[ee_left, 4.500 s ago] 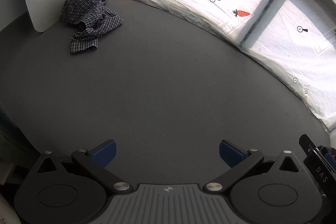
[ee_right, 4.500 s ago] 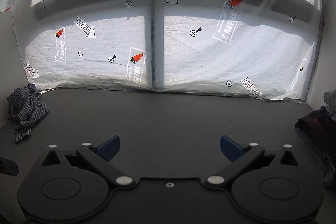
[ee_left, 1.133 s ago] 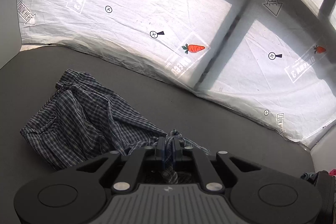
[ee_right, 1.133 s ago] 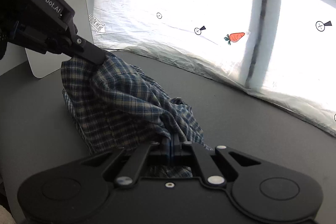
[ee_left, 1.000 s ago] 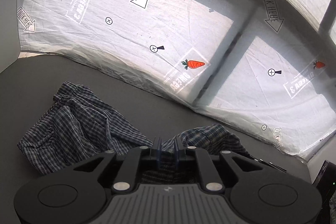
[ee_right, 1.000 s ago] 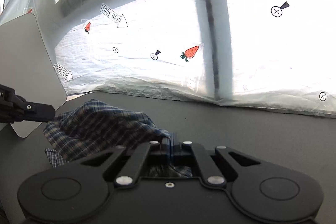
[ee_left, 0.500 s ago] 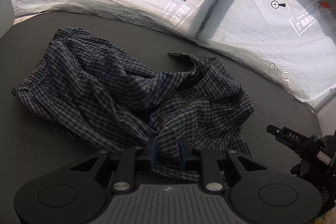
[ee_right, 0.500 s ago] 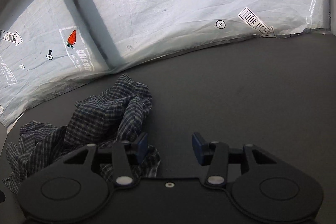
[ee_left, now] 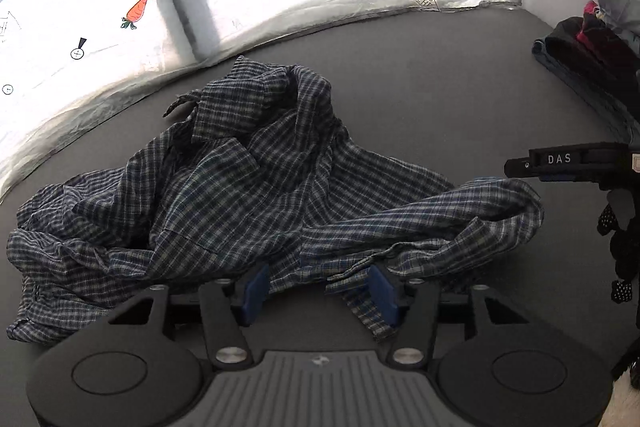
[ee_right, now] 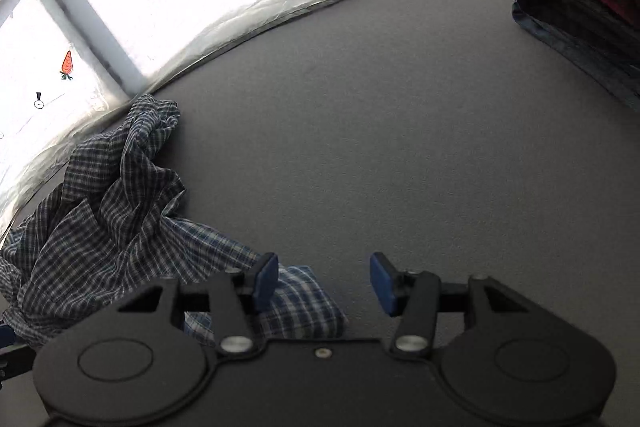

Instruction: Fold clothes

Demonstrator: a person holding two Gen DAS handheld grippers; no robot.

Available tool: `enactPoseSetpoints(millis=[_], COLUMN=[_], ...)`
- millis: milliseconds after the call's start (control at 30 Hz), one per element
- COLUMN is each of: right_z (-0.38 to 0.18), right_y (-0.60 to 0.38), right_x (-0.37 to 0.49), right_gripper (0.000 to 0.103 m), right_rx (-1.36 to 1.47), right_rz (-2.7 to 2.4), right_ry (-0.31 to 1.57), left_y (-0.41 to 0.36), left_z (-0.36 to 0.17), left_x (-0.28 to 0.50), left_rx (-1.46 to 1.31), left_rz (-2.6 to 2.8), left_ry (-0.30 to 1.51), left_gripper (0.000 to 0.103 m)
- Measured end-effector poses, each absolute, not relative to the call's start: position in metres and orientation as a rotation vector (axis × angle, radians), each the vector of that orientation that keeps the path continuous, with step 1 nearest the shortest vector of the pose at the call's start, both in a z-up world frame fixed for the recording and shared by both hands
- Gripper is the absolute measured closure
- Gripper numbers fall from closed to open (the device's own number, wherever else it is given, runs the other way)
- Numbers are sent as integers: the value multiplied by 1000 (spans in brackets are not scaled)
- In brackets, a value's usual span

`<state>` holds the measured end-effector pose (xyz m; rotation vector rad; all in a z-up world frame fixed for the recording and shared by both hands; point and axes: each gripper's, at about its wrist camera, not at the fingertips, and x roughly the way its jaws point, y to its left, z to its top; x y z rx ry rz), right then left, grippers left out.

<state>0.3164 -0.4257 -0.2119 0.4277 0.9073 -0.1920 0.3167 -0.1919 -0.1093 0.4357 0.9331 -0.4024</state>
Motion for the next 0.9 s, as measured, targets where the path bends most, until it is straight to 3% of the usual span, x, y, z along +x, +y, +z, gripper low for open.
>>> enactPoseSetpoints(millis=[167, 367, 433, 500, 667, 900], right_z=[-212, -218, -220, -221, -220, -210], right_y=[-456, -482, -488, -492, -494, -464], right_x=[294, 271, 266, 262, 260, 268], right_gripper=[49, 49, 49, 49, 49, 49], right_rx=[451, 495, 506, 514, 530, 497], right_rz=[-243, -294, -305, -319, -349, -301], right_ry=[881, 876, 877, 877, 864, 866], left_y=[-247, -288, -295, -297, -264, -125], left_z=[-141, -175, -180, -180, -146, -54], left_x=[283, 284, 287, 292, 314, 376], left_rx=[697, 764, 776, 764, 626, 423], left_rz=[-612, -674, -678, -675, -540, -105], left_ry=[770, 745, 741, 739, 680, 493], left_gripper=[36, 38, 57, 85, 93, 96])
